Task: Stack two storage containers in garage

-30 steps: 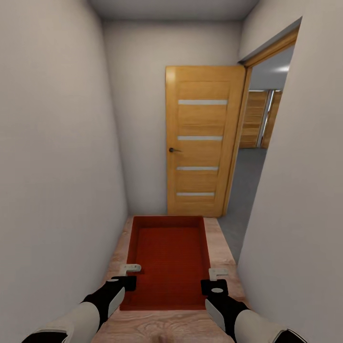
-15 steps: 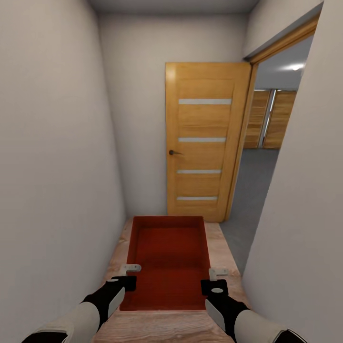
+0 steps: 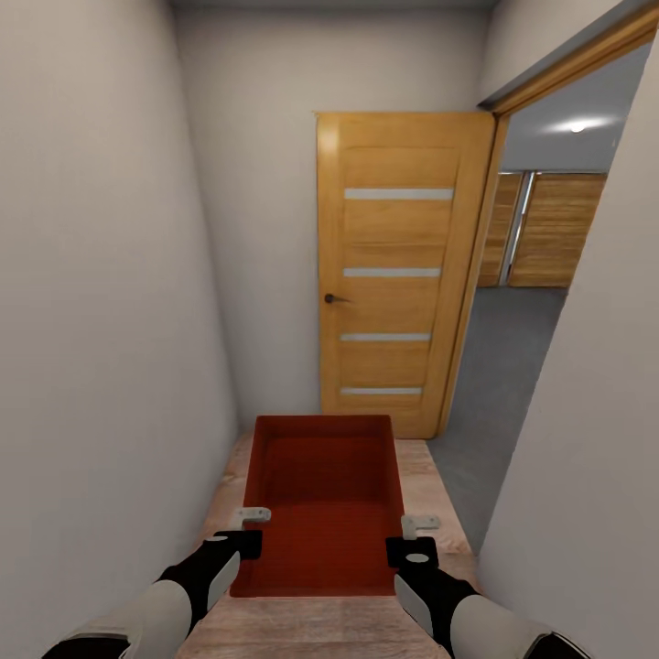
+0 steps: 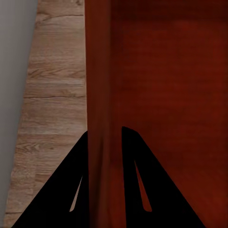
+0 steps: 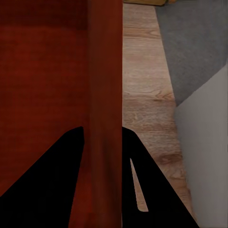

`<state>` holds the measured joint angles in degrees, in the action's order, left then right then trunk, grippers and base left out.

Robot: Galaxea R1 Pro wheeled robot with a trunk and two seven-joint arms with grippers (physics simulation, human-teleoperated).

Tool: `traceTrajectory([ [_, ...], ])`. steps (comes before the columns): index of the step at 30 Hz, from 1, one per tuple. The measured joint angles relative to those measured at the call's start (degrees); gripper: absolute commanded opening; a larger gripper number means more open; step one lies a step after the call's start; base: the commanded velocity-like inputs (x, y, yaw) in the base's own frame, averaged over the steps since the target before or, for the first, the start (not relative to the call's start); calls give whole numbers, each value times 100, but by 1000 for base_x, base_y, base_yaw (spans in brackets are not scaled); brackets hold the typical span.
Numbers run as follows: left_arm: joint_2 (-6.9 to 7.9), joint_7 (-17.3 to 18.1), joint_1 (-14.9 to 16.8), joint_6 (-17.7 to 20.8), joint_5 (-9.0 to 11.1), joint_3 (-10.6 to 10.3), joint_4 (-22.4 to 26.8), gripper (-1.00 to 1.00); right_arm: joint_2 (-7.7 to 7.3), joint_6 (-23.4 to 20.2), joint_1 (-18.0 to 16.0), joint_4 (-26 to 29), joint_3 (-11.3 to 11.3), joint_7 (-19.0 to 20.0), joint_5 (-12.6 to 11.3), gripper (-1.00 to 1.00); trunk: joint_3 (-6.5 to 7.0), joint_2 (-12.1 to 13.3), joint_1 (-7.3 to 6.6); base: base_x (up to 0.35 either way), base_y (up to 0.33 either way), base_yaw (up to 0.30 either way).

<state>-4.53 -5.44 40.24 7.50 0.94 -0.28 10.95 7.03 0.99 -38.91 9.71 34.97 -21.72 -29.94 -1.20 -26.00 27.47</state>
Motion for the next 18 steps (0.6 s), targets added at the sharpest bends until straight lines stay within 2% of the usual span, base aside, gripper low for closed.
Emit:
traceTrajectory([
  [18,0,0,1,0,-1,3,1,-100,0,-1,-4,-1,7,0,-6,-100,0,0,0,322,0,0],
])
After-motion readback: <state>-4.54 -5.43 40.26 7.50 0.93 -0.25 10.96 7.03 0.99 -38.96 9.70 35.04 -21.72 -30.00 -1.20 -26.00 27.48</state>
